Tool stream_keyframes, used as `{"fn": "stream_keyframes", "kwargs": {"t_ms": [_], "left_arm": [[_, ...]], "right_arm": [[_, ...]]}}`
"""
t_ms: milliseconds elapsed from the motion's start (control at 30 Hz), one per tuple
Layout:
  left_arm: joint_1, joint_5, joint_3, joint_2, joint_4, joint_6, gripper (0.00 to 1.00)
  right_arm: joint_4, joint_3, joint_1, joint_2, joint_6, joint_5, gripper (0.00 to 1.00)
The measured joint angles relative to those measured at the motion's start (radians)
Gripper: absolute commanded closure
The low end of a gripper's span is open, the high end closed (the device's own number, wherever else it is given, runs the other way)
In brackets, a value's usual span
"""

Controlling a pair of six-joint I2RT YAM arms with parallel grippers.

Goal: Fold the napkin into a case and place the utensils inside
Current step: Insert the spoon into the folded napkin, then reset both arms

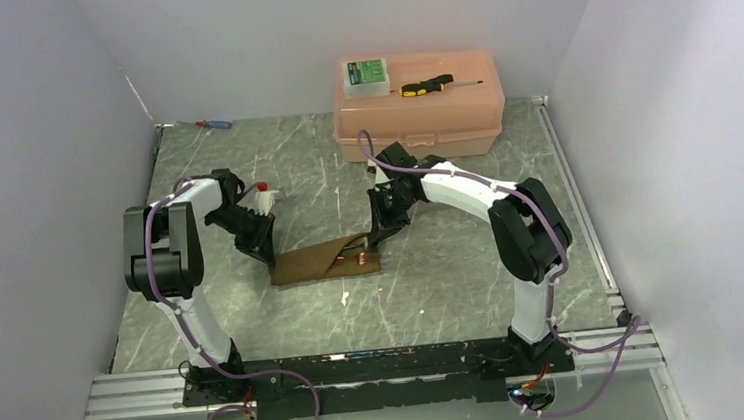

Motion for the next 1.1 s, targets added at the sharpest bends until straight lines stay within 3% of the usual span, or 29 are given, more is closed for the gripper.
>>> {"fn": "stream_keyframes", "kwargs": {"t_ms": [300,567,667,767,800,833,867,1067,1100], "left_arm": [[0.0,0.0,0.0,0.0,0.0,0.002,0.81],[0.0,0.0,0.0,0.0,0.0,0.003,0.79],[0.0,0.0,0.0,0.0,0.0,0.001,0.65],[0.0,0.001,0.0,-0.001,-0.004,-0.001,0.49],[0.0,0.005,0.0,-0.001,-0.008,-0.002,0.35],[0.0,0.009,0.0,-0.003,-0.014,-0.005,0.1],[-0.001,0.019,0.002,-0.006,-0.025,-0.008,0.05],[0.022,0.018,0.031,-0.028,-0.066,-0.001,0.05],[0.031,0.014,0.042,-0.028,-0.072,0.0,0.04]], "right_arm": [[0.031,0.031,0.02,0.06,0.019,-0.021,0.99],[0.054,0.032,0.036,0.072,0.051,-0.018,0.52],[0.058,0.032,0.042,0.072,0.057,-0.005,0.39],[0.056,0.032,0.045,0.069,0.053,0.019,0.32],[0.053,0.032,0.045,0.066,0.051,0.032,0.3],[0.047,0.031,0.045,0.061,0.05,0.043,0.27],[0.041,0.03,0.043,0.049,0.047,0.056,0.26],[-0.003,0.0,0.015,-0.082,0.016,0.115,0.22],[-0.004,-0.013,0.0,-0.116,0.01,0.121,0.1]]}}
